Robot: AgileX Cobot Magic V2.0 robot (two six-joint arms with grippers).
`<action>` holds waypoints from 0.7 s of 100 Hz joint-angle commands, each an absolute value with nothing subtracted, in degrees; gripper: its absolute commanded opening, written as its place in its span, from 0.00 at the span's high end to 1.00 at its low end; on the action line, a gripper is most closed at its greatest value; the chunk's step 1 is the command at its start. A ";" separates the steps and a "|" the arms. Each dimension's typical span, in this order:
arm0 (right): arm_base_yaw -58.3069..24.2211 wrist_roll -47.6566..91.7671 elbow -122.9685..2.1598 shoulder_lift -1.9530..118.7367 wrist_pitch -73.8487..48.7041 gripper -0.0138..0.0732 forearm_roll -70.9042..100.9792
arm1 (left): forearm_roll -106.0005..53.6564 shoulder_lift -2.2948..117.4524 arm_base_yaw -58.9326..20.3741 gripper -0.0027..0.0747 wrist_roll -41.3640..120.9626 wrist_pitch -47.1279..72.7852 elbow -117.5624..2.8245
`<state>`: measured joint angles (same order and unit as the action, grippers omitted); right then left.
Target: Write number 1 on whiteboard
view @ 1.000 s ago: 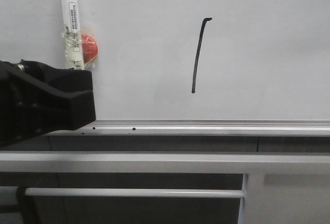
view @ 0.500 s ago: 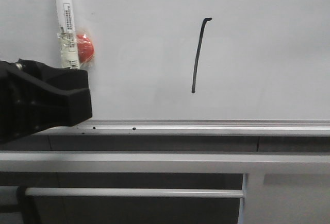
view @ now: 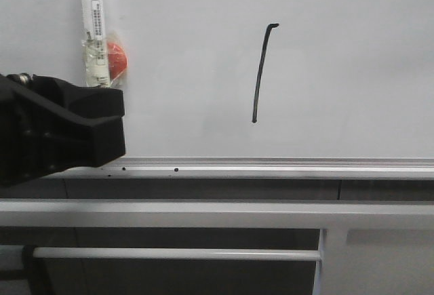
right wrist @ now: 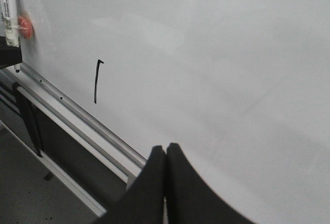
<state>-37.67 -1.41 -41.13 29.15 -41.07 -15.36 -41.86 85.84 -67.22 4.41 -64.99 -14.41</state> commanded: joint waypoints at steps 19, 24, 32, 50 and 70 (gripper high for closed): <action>-37.34 -1.27 -42.41 29.24 -37.31 0.91 -17.88 | -42.90 84.94 -67.70 0.57 3.82 -77.19 -15.43; -37.34 -1.27 -42.41 29.24 -37.31 0.91 -18.13 | -43.22 84.94 -68.27 0.57 3.82 -78.07 -15.24; -37.34 -1.27 -42.41 29.24 -37.31 0.91 -18.38 | -44.07 84.94 -69.41 0.57 3.82 -78.99 -14.55; -37.34 -1.27 -42.41 29.24 -37.31 0.91 -18.91 | -46.82 84.45 -72.21 0.57 3.82 -79.23 -12.79; -37.34 -1.27 -42.41 29.24 -37.31 0.91 -19.01 | -48.78 81.24 -73.94 0.62 3.82 -79.23 -11.04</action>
<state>-37.67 -1.48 -41.13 29.15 -41.07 -17.23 -48.77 84.07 -73.06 4.41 -65.20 -11.06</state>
